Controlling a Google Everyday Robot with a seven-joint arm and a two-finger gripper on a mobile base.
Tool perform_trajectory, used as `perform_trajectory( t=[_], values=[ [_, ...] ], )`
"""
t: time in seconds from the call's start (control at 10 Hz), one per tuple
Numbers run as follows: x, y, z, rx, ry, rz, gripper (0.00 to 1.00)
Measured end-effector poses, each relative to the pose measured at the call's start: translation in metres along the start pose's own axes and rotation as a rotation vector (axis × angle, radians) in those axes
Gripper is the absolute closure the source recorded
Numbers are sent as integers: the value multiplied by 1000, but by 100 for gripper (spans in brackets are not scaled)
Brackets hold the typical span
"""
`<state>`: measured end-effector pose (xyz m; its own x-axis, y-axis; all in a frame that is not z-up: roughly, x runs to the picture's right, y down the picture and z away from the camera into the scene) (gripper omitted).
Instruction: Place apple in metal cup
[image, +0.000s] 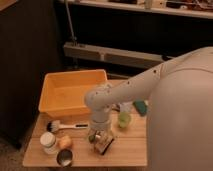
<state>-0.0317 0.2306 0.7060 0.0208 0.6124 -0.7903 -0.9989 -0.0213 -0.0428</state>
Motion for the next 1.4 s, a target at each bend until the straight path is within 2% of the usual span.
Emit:
perform_trajectory(
  t=[0.8,1.0,1.1,1.4],
  values=[
    [0,0,-1,0,-3,-2,20],
    [2,6,-8,-15,-27,-47,20],
    [9,15,-15,-26,-46,-131,20],
    [25,62,-44,-65,-125,-513,20]
  ],
)
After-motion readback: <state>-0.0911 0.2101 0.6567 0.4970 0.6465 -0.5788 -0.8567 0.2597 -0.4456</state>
